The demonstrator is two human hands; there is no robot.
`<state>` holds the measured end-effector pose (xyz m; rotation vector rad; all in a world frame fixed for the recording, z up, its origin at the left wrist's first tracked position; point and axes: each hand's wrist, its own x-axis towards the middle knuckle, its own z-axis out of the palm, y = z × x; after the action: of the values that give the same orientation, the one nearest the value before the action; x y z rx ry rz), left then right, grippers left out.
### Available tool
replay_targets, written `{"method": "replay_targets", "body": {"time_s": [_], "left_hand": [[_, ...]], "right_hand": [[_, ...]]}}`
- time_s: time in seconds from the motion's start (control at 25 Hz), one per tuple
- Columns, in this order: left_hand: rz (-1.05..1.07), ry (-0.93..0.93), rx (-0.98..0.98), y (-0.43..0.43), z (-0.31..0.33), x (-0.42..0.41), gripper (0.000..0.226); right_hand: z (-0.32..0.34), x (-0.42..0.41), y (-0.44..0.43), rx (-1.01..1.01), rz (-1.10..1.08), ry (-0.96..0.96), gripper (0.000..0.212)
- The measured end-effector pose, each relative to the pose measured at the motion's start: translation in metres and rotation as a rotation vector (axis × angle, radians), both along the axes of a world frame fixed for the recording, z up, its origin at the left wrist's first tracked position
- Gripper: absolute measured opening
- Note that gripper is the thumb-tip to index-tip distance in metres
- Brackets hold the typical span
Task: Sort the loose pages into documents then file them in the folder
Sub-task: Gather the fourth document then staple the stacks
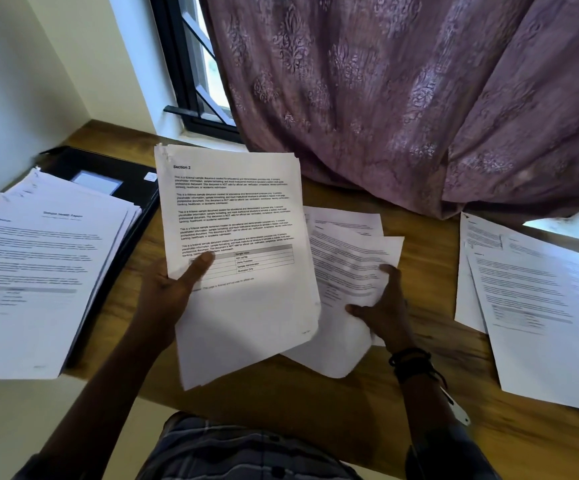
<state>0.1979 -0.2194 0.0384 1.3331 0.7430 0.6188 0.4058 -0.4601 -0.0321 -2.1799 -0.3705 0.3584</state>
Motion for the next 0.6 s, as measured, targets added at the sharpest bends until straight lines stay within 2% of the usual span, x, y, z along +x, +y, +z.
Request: {"method": "replay_targets", "body": {"time_s": [0.12, 0.2, 0.44, 0.6], "left_hand": [[0.009, 0.011, -0.086, 0.000, 0.003, -0.001, 0.014], [0.018, 0.029, -0.149, 0.001, 0.003, -0.003, 0.011], [-0.055, 0.088, -0.294, 0.003, 0.003, 0.001, 0.014], [-0.140, 0.098, -0.434, -0.002, 0.000, 0.005, 0.031]], "right_hand": [[0.010, 0.004, -0.001, 0.151, 0.085, -0.132, 0.082], [0.020, 0.009, -0.001, 0.233, 0.126, -0.146, 0.078], [0.078, 0.000, 0.011, 0.656, 0.198, 0.378, 0.076], [0.095, -0.014, 0.022, 0.777, 0.299, 0.548, 0.071]]}}
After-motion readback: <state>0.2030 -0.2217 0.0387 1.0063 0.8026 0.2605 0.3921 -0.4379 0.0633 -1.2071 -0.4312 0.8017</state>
